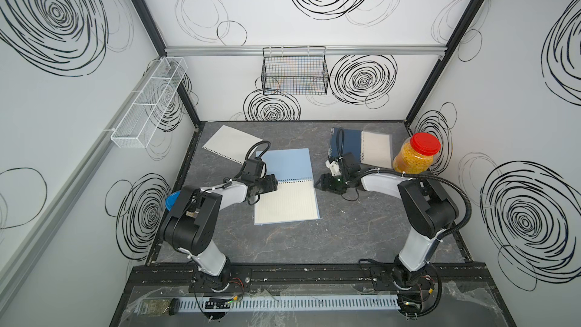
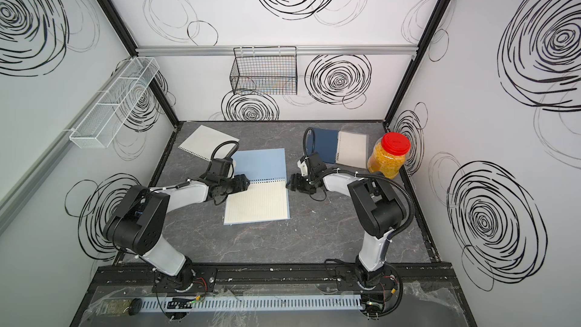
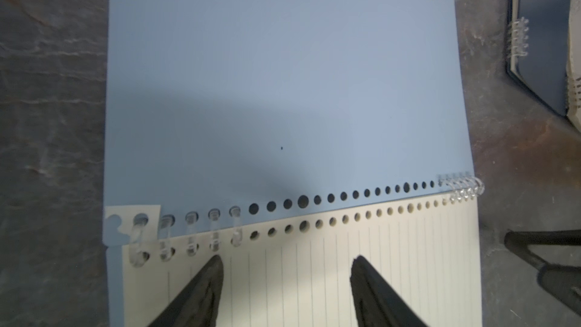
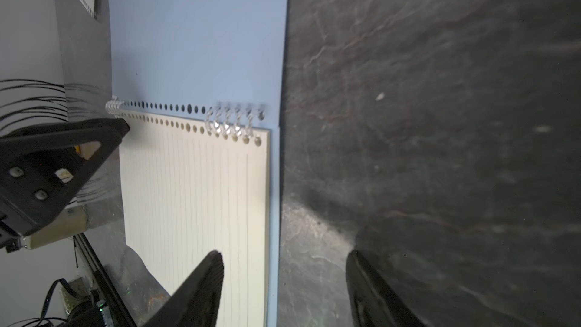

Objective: Tear off pages from different notebooks
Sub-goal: Adjust the notebook at the center of the board, then pick up the notebook from the center of the board.

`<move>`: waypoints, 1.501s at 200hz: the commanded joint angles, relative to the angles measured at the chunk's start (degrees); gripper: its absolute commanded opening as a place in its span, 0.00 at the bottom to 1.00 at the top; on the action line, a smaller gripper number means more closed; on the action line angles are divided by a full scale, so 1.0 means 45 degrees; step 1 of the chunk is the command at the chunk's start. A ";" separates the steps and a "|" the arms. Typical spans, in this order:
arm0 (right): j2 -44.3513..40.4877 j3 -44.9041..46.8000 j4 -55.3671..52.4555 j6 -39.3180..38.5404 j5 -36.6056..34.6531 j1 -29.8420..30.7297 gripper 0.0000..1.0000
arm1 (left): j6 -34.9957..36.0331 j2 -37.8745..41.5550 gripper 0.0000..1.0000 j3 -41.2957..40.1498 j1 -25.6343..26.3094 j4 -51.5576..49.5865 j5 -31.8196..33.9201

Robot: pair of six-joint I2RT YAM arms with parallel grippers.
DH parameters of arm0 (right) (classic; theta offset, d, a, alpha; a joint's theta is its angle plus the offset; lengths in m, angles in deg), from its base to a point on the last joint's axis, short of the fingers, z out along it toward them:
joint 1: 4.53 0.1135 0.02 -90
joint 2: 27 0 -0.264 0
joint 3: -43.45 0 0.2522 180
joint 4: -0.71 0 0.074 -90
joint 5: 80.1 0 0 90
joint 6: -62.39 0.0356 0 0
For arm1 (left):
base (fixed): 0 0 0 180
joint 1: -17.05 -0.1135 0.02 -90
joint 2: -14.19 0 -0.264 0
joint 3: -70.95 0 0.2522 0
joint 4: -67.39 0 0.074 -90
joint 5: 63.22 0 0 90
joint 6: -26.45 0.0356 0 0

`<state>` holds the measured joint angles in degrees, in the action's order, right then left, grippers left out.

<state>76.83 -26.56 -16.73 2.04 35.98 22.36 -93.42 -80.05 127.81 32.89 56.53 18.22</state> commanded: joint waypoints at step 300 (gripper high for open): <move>0.4580 -0.3602 0.5588 0.2799 0.6430 -0.0617 0.60 | 0.0561 -0.0953 0.64 -0.0298 0.0035 -0.0682 0.0091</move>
<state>96.28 -39.94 10.28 16.88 63.83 18.36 -91.27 -80.94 127.98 33.02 57.16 20.63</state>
